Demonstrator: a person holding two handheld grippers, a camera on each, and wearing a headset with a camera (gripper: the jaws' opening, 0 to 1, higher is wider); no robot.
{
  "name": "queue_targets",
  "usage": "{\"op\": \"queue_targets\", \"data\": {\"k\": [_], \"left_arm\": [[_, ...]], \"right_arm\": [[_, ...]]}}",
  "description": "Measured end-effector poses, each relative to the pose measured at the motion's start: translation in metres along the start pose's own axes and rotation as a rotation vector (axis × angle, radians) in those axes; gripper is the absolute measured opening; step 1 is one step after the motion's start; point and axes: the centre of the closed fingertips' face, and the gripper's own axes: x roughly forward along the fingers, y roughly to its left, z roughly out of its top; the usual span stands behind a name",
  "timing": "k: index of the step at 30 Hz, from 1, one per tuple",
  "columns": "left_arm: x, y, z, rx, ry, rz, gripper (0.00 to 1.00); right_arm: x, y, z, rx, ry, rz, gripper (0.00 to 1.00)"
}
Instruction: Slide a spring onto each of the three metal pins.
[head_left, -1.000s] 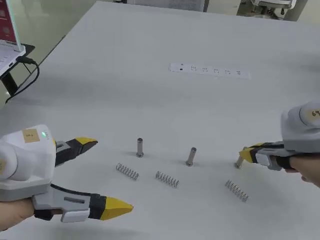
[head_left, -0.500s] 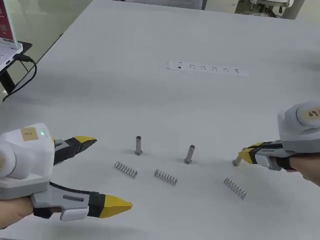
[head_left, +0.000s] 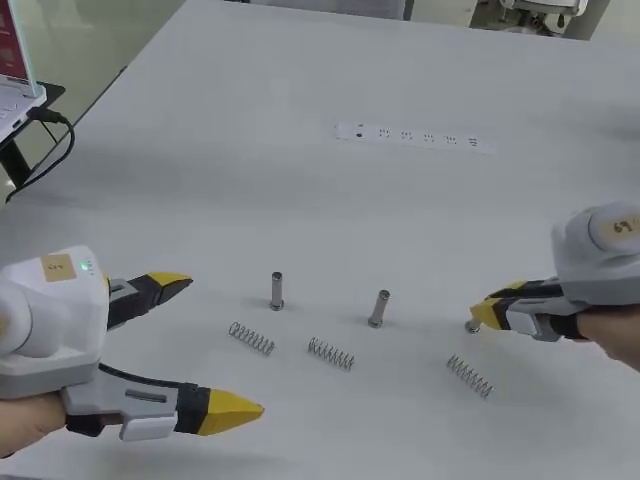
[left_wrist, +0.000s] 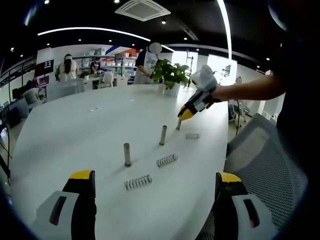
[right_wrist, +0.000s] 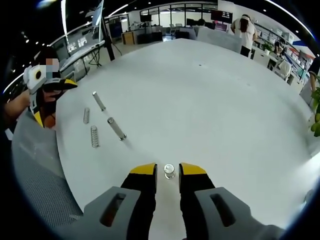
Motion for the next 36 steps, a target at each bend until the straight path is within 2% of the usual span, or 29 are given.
{"op": "queue_targets", "data": {"k": [28, 36], "left_arm": [[0.001, 0.0018, 0.0038, 0.001, -0.003, 0.0, 0.98], [0.0019, 0.0042, 0.0049, 0.002, -0.002, 0.002, 0.98]], "right_arm": [[-0.0059, 0.0035, 0.0047, -0.034, -0.039, 0.004, 0.45], [-0.0092, 0.0054, 0.0076, -0.05, -0.056, 0.011, 0.48]]}}
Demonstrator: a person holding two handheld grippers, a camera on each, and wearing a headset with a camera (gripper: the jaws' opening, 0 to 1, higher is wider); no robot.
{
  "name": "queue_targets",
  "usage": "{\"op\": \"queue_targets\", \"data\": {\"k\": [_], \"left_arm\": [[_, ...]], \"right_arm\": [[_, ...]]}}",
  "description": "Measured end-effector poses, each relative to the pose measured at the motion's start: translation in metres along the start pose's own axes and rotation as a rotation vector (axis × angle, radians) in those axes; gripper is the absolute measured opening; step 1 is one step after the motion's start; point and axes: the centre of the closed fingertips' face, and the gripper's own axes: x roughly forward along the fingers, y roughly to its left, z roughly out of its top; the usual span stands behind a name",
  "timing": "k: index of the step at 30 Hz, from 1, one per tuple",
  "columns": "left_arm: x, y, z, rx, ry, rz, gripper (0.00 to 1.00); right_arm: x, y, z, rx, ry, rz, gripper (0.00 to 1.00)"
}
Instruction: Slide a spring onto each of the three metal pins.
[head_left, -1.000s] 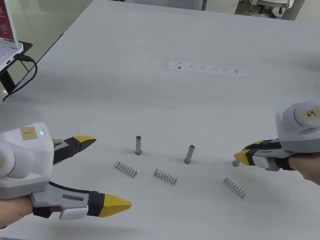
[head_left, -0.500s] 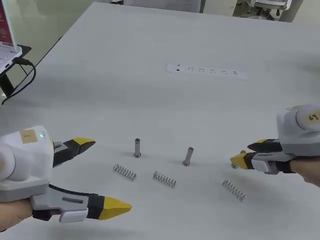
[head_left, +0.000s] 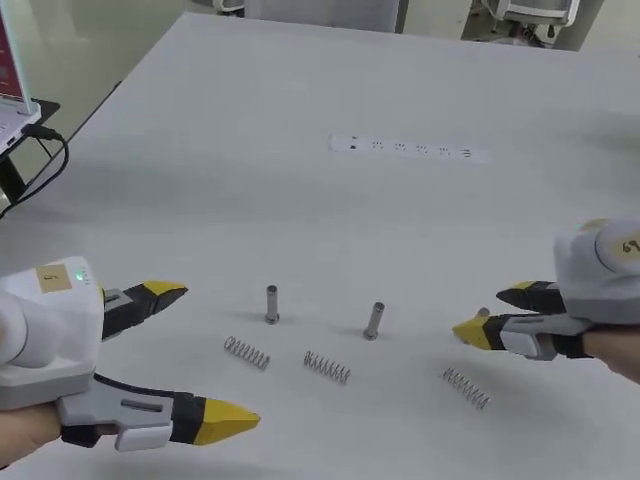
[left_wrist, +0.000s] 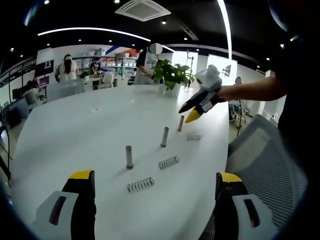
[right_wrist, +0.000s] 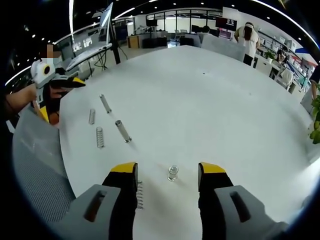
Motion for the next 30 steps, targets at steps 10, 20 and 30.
{"op": "queue_targets", "data": {"k": [10, 20, 30], "left_arm": [[0.003, 0.003, 0.006, 0.011, -0.006, -0.003, 0.98], [0.005, 0.006, 0.008, 0.026, -0.004, -0.007, 0.98], [0.006, 0.008, 0.009, 0.026, -0.004, -0.006, 0.97]], "right_arm": [[-0.009, 0.004, 0.004, -0.03, -0.027, -0.003, 0.51], [-0.022, 0.009, 0.004, -0.07, -0.034, 0.0, 0.53], [-0.033, 0.011, -0.01, -0.071, -0.019, -0.005, 0.51]]}}
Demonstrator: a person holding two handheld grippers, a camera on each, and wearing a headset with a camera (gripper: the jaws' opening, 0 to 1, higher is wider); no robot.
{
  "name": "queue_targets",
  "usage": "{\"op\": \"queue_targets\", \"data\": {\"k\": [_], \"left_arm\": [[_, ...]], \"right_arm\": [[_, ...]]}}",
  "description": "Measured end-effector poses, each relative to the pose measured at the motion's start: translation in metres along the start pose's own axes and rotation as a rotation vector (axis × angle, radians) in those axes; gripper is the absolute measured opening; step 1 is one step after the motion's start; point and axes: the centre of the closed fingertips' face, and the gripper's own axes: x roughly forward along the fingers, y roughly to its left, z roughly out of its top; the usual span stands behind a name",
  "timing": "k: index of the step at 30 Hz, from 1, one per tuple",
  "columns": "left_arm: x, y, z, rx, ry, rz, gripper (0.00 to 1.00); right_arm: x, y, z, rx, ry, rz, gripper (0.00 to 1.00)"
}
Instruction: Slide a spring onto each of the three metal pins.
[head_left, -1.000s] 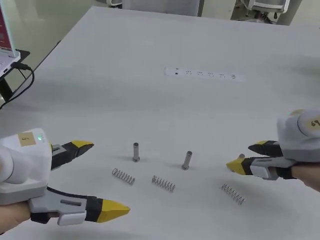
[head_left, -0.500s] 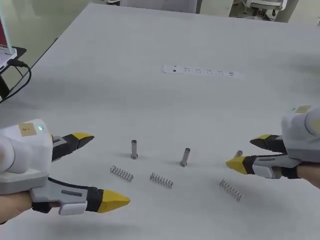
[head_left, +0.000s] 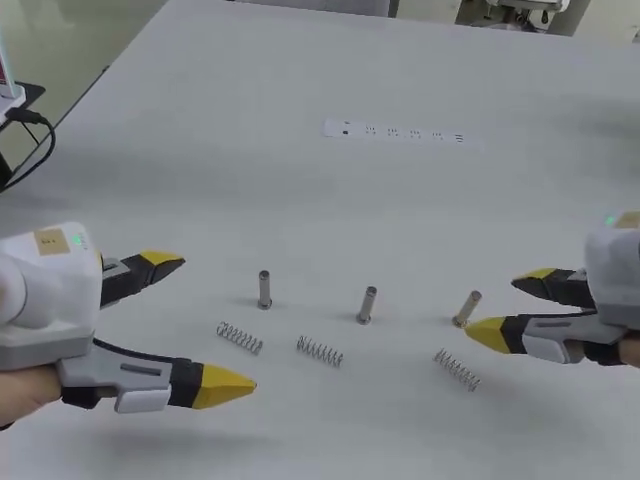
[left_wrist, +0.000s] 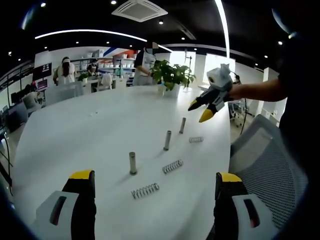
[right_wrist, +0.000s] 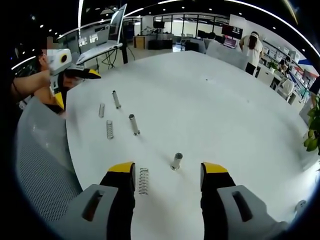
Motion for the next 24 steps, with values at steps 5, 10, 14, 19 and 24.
{"op": "queue_targets", "data": {"k": [5, 10, 14, 19, 24], "left_arm": [[0.0, 0.0, 0.002, 0.002, -0.004, 0.002, 0.97], [0.0, 0.002, 0.006, 0.001, -0.013, 0.006, 0.97], [0.0, 0.001, 0.006, 0.003, -0.012, 0.005, 0.97], [0.0, 0.001, 0.006, 0.005, -0.009, 0.004, 0.97], [0.001, 0.001, 0.005, 0.007, -0.006, 0.004, 0.97]], "right_arm": [[-0.004, 0.006, -0.006, 0.009, -0.001, 0.008, 0.5], [-0.006, 0.012, -0.013, 0.006, 0.011, 0.016, 0.49], [-0.008, 0.017, -0.016, 0.017, 0.01, 0.025, 0.48], [-0.007, 0.022, -0.019, 0.011, 0.021, 0.039, 0.46], [-0.005, 0.027, -0.027, -0.017, 0.051, 0.058, 0.44]]}}
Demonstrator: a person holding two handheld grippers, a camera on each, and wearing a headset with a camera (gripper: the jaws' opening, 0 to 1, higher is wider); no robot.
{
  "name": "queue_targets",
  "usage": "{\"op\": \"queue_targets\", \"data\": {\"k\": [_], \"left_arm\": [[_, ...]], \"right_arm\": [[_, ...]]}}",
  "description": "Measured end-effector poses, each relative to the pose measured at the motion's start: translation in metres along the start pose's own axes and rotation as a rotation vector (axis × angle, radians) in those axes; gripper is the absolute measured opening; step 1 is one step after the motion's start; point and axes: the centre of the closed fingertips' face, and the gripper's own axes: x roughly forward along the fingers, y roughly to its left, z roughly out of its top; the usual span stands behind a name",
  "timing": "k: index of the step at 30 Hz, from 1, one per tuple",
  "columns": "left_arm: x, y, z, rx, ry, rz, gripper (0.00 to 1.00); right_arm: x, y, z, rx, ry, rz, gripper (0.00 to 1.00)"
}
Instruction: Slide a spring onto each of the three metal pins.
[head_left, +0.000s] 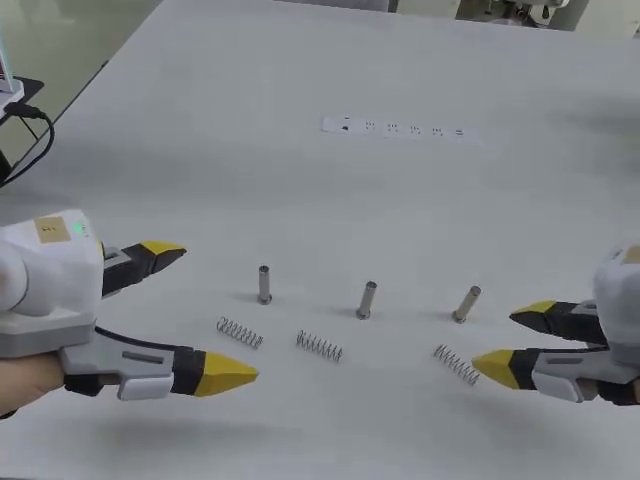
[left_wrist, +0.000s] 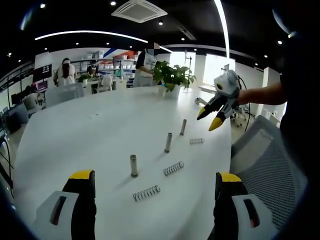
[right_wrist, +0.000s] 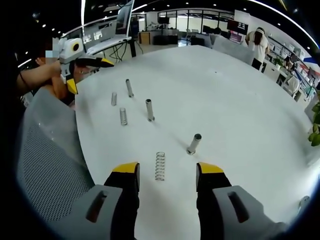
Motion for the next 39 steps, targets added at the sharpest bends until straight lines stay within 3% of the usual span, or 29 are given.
{"op": "queue_targets", "data": {"k": [39], "left_arm": [[-0.003, -0.004, -0.005, -0.002, 0.018, -0.003, 0.97]], "right_arm": [[0.046, 0.014, -0.027, -0.063, 0.167, 0.084, 0.21]]}}
